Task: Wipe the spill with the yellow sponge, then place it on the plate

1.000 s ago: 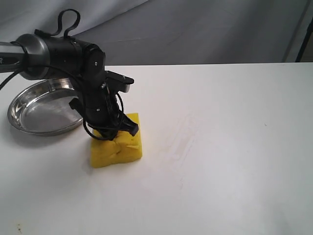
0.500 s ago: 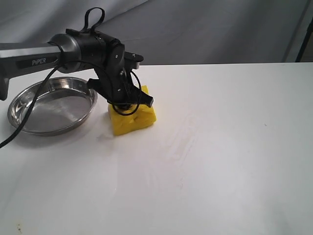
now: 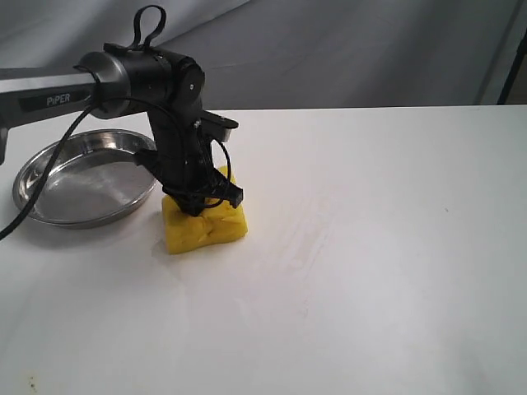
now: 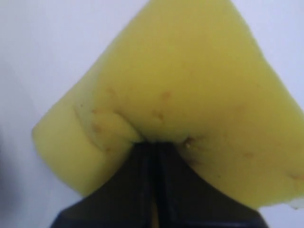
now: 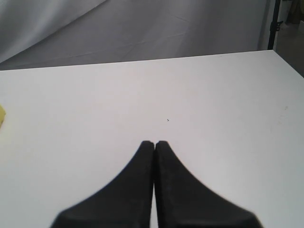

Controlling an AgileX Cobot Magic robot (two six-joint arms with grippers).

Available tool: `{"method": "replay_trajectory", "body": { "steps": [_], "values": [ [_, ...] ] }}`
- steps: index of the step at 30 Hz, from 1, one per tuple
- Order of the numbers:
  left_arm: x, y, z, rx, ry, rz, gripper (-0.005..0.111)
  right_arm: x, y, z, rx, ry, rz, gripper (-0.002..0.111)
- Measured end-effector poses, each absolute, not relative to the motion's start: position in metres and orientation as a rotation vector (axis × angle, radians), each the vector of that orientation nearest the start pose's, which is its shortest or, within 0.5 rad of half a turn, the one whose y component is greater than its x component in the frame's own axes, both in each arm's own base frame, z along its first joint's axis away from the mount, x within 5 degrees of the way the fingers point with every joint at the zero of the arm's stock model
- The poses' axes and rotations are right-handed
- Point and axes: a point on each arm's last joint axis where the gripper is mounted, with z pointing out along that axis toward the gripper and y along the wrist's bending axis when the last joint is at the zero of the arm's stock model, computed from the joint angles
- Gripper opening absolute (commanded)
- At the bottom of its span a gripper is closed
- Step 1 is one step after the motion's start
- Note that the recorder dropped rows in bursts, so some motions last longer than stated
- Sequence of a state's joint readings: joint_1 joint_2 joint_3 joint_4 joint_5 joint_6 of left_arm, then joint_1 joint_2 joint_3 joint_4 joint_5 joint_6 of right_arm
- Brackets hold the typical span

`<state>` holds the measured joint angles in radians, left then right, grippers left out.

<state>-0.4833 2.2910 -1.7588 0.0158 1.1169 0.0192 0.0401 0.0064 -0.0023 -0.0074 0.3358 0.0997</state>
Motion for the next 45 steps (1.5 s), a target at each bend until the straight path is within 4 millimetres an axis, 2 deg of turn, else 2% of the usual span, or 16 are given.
{"method": "replay_trajectory", "body": {
  "steps": [3,10,16,22,26,31,36,39,45],
  "values": [
    [0.389,-0.215,0.128,0.877,3.033,0.038,0.000,0.054,0.002,0.183,0.050,1.824,0.092,0.000],
    [0.341,-0.245,0.114,1.159,3.028,0.174,0.000,0.054,0.002,0.183,0.050,1.824,0.092,0.000],
    [0.308,-0.269,0.113,1.355,2.996,0.245,0.000,0.054,0.002,0.183,0.050,1.824,0.092,0.000],
    [0.270,-0.297,0.123,1.449,3.040,0.056,0.000,0.054,0.002,0.183,0.050,1.824,0.092,0.000],
    [0.256,-0.307,0.127,1.487,3.041,-0.020,0.000,0.054,0.002,0.183,0.050,1.824,0.092,0.000],
    [0.263,-0.301,0.127,1.433,3.073,-0.052,0.000,0.054,0.002,0.183,0.050,1.824,0.092,0.000],
    [0.285,-0.281,0.128,1.211,3.176,-0.121,0.000,0.054,0.002,0.183,0.050,1.824,0.092,0.000],
    [0.307,-0.255,0.128,1.035,3.234,-0.076,0.000,0.054,0.002,0.183,0.050,1.824,0.092,0.000],
    [0.347,-0.195,0.128,0.781,3.253,0.188,0.000,0.054,0.002,0.183,0.050,1.824,0.092,0.000]
  ]
}}
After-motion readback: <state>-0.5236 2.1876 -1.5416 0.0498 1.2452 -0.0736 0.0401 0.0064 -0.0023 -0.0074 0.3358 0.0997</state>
